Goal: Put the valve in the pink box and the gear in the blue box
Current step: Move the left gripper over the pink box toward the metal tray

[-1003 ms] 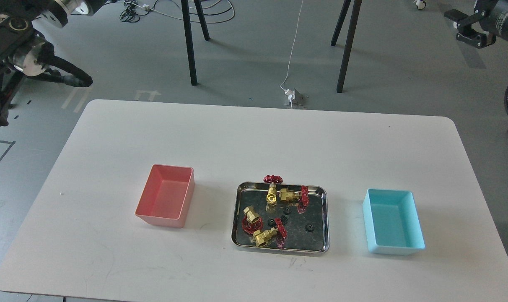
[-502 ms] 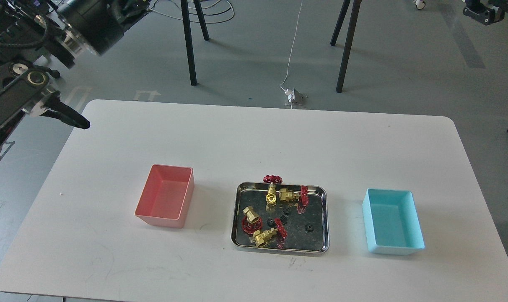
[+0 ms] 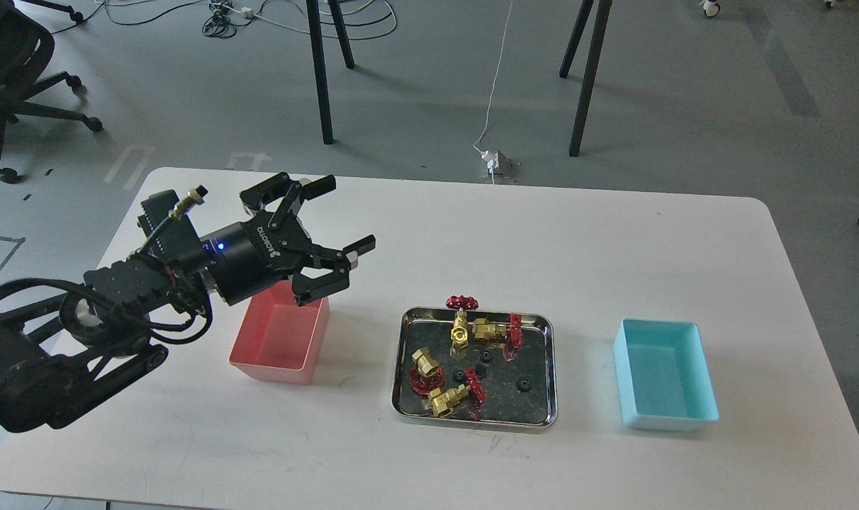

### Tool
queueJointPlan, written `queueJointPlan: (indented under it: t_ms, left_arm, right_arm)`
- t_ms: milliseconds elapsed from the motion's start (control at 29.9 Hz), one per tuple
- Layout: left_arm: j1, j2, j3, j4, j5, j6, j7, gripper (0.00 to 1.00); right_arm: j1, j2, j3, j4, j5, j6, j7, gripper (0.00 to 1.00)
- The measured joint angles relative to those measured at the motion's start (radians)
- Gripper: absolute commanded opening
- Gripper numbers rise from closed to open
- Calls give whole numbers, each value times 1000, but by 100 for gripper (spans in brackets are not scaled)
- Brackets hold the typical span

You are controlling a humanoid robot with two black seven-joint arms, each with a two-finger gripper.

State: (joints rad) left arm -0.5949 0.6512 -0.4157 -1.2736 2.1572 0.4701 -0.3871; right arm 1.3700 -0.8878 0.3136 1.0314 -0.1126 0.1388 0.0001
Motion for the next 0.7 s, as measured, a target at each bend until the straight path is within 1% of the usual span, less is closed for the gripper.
queueJointPlan:
  t_ms: [134,267,502,602,702]
  left_arm:
    - [84,-45,12,12,23,16,16,99]
    - [130,-94,21,43,24,18,24,99]
    - [145,-268,29,187,25,16,35,99]
    - [145,-335,68,249,25,15,37,99]
    - [146,-374,102,293,25,15,37,99]
  right_arm:
    - [2,-1,-1,-1,-31,1,0,99]
    - [-1,1,-5,-2,-58,1,0,99]
    - [-11,4,-7,-5,-64,1,-2,99]
    - [-13,4,-7,-5,-70,1,-2,99]
    - [-15,5,-8,-5,-84,0,-3,99]
